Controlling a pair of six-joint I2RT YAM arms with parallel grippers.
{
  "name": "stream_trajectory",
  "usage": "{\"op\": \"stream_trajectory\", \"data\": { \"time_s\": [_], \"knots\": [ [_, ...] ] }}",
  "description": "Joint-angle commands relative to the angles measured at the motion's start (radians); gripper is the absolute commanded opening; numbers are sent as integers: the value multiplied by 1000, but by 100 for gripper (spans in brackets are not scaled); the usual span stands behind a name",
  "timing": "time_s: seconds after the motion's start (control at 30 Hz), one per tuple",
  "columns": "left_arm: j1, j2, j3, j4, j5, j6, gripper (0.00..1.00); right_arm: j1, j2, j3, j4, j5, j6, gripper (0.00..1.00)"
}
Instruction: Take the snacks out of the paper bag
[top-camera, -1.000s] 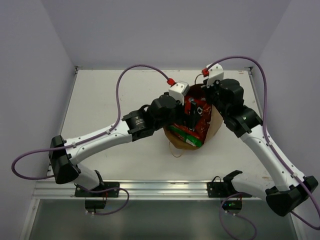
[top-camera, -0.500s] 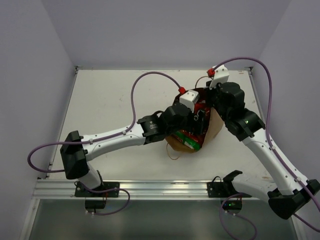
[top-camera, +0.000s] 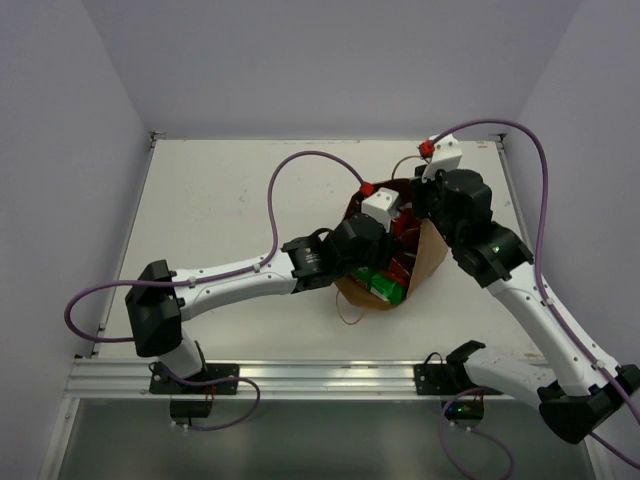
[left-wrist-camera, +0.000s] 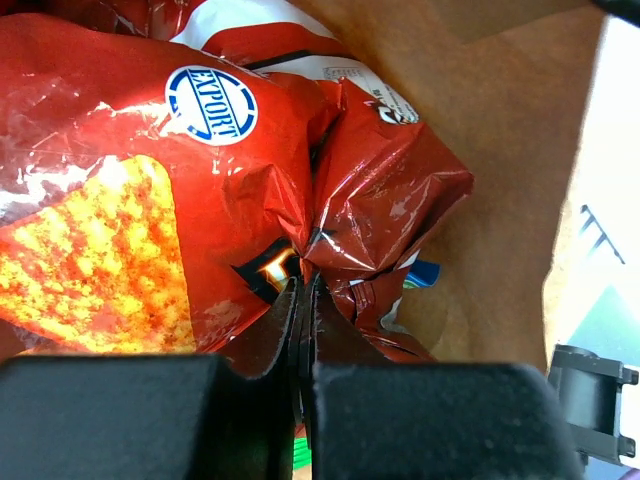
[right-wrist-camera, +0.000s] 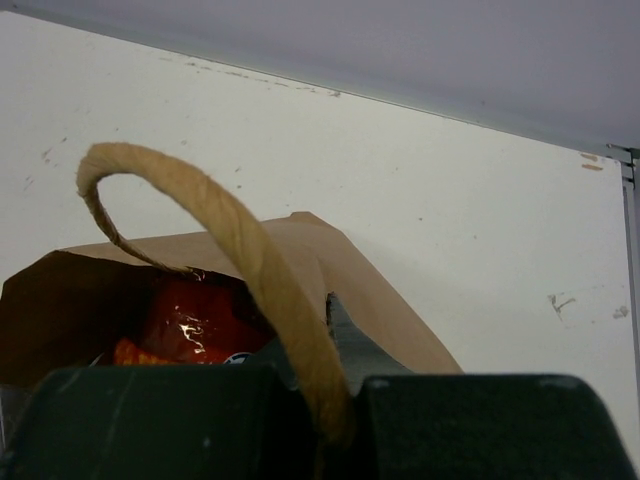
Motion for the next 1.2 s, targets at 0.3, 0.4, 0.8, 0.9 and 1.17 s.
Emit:
{"op": "stream_trajectory", "data": {
  "time_s": [0.3, 0.4, 0.8, 0.9, 1.17],
  "knots": [
    [-10, -201, 188, -178, 12, 148, 0, 0, -42, -38, 35, 178, 8, 0],
    [-10, -266, 233, -269, -11, 178, 0, -8, -35, -36, 37, 193, 3, 0],
    [1, -513, 319, -579, -227, 231, 0, -38, -28, -32, 37, 210, -17, 0],
    [122, -541, 284, -636, -362, 264, 0, -37, -38, -29, 34, 193, -17, 0],
    [601, -513, 14, -353, -254, 425, 0, -37, -48, -7, 20, 124, -20, 0]
  ]
}}
